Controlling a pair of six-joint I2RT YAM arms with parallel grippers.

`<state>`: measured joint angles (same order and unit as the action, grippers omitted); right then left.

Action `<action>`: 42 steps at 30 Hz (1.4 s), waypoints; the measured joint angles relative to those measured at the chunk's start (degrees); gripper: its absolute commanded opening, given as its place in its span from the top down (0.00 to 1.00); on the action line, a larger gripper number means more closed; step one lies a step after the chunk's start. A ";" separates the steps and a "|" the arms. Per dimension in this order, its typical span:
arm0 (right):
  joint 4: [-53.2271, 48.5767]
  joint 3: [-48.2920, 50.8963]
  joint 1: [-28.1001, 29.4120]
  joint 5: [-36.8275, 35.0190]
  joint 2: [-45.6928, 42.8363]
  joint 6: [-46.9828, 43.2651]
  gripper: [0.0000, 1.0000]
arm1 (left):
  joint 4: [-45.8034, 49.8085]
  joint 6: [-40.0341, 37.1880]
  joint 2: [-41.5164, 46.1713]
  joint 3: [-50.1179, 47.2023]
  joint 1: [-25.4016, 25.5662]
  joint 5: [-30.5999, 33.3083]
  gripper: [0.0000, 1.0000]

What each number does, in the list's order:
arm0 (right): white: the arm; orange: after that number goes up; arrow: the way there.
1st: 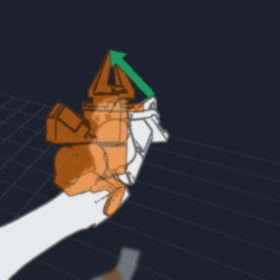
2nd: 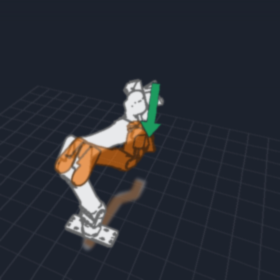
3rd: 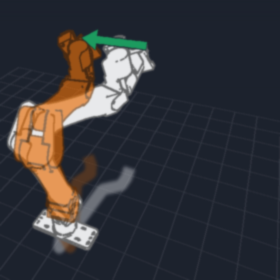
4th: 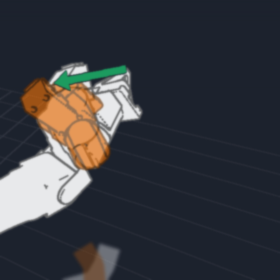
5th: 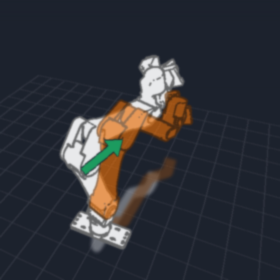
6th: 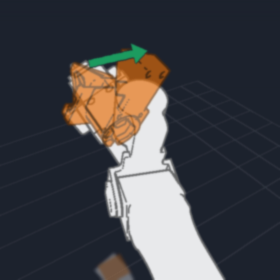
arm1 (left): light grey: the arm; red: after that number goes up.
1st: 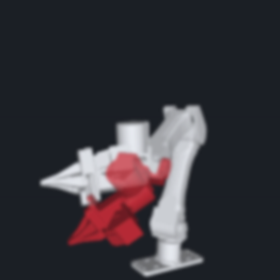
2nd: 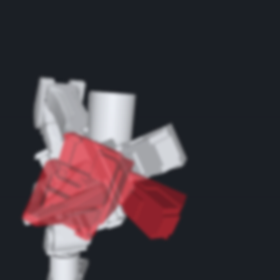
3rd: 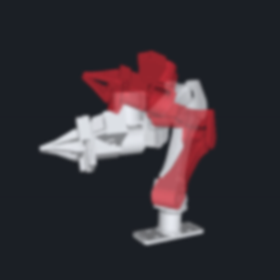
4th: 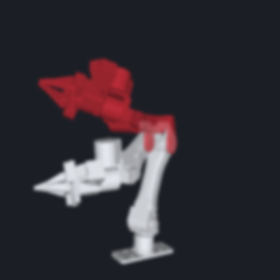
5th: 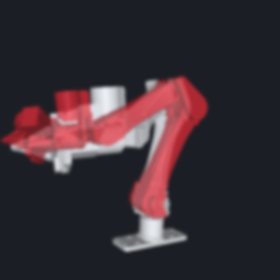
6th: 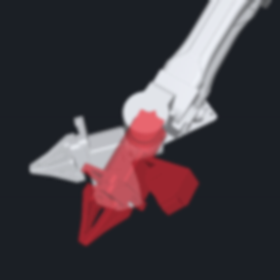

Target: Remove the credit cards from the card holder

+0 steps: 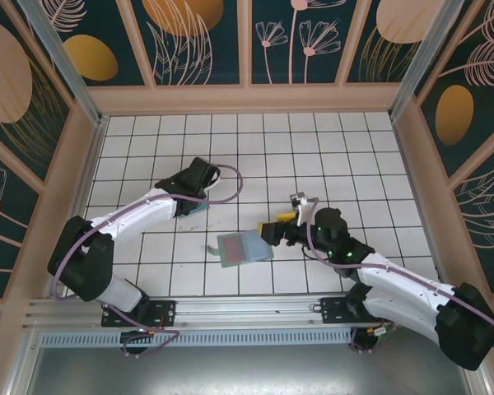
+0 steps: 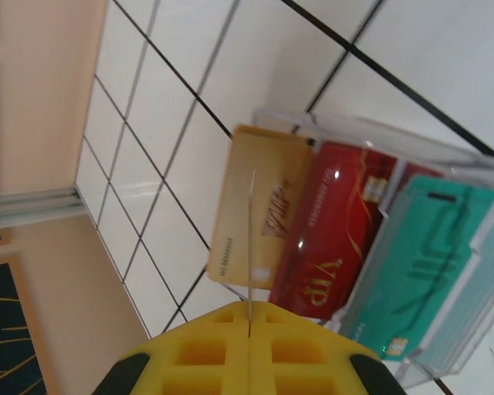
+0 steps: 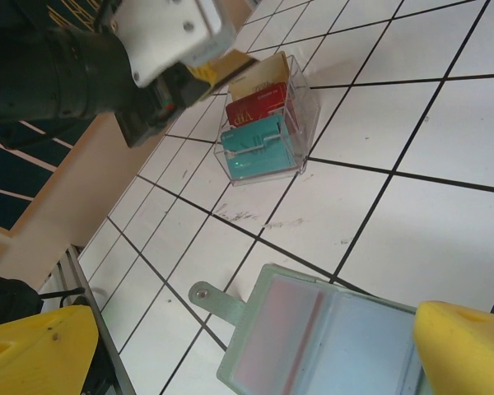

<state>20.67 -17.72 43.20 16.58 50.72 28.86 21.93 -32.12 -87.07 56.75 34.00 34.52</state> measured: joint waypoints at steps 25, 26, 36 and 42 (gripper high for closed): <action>0.02 0.00 -0.02 0.46 5.07 -0.02 0.01 | -7.85 -6.47 -4.52 -0.55 -2.84 -3.26 1.00; 0.00 0.00 -0.02 0.44 5.07 -0.02 0.01 | -8.02 -6.54 -4.79 -0.55 -2.95 -3.28 1.00; 0.02 -0.02 -0.02 0.44 5.16 -0.02 0.01 | -9.31 -7.48 -5.25 -1.49 -3.74 -3.91 1.00; 0.02 -0.02 -0.02 0.46 5.46 -0.02 0.01 | -9.51 -8.02 -5.57 -2.27 -3.74 -3.87 0.99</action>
<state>20.69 -17.74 43.18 17.04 56.18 28.84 12.43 -40.14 -92.64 54.48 30.26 30.65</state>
